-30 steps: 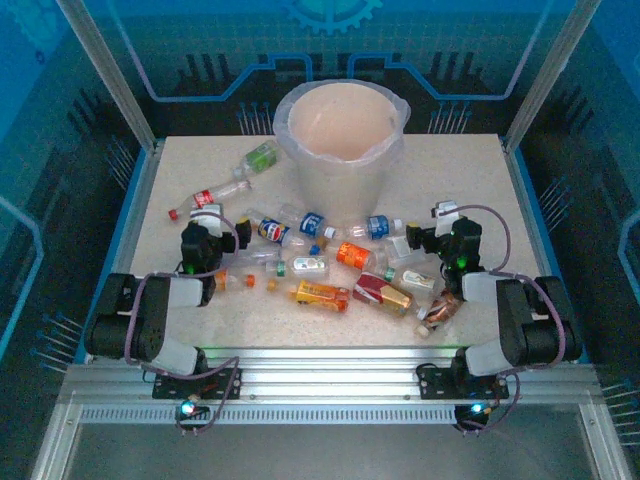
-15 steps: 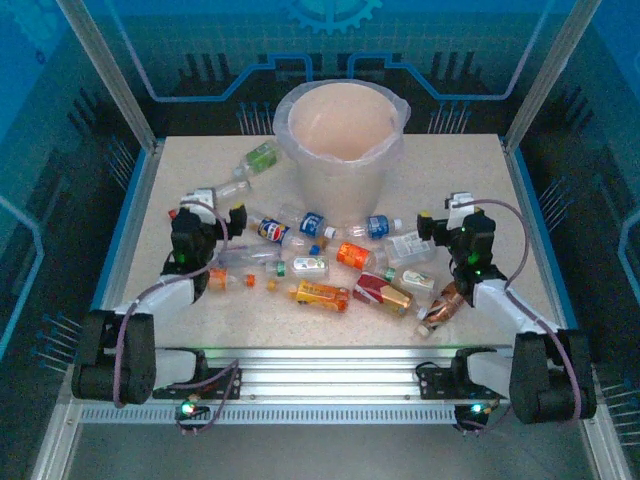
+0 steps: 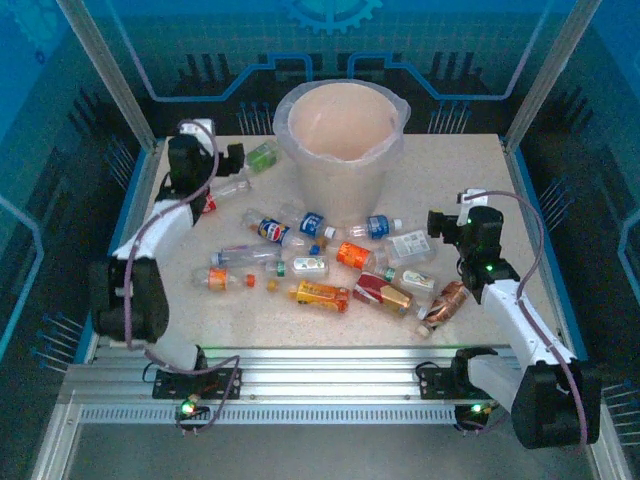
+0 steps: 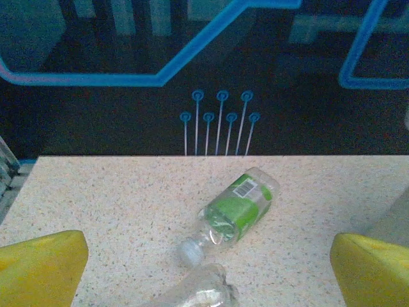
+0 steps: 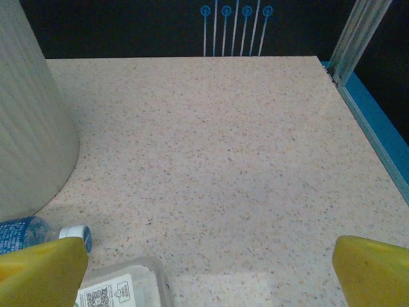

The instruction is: Put the plastic bottles in the bin

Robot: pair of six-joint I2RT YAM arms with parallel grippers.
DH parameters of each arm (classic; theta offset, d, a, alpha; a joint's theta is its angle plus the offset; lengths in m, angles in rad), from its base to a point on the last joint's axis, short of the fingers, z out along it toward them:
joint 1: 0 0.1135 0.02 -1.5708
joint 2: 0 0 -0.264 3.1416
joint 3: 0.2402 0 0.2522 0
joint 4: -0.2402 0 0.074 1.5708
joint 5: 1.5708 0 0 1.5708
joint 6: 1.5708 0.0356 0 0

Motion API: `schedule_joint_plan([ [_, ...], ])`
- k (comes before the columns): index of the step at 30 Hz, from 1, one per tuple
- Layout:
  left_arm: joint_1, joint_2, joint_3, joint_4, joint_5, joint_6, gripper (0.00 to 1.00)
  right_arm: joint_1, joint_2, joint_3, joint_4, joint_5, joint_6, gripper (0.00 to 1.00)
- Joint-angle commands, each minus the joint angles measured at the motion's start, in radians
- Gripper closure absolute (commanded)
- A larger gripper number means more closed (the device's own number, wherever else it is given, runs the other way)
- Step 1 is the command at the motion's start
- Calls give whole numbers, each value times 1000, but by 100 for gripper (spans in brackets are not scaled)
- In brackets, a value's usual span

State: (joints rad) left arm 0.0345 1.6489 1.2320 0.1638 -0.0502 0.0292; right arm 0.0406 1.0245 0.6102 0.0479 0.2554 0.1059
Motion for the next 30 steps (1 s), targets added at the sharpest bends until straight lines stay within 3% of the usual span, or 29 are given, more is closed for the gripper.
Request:
schedule_joint_plan([
  [1, 31, 119, 170, -216, 79, -21, 1, 5, -20, 58, -123, 51, 55, 0],
  [7, 43, 330, 452, -370, 109, -28, 1, 4, -17, 113, -241, 84, 123, 0],
  [16, 41, 616, 839, -590, 194, 87, 1, 7, -23, 122, -283, 87, 191, 0],
  [30, -29, 901, 1188, -799, 171, 344, 1, 17, -47, 101, -312, 133, 223, 0],
])
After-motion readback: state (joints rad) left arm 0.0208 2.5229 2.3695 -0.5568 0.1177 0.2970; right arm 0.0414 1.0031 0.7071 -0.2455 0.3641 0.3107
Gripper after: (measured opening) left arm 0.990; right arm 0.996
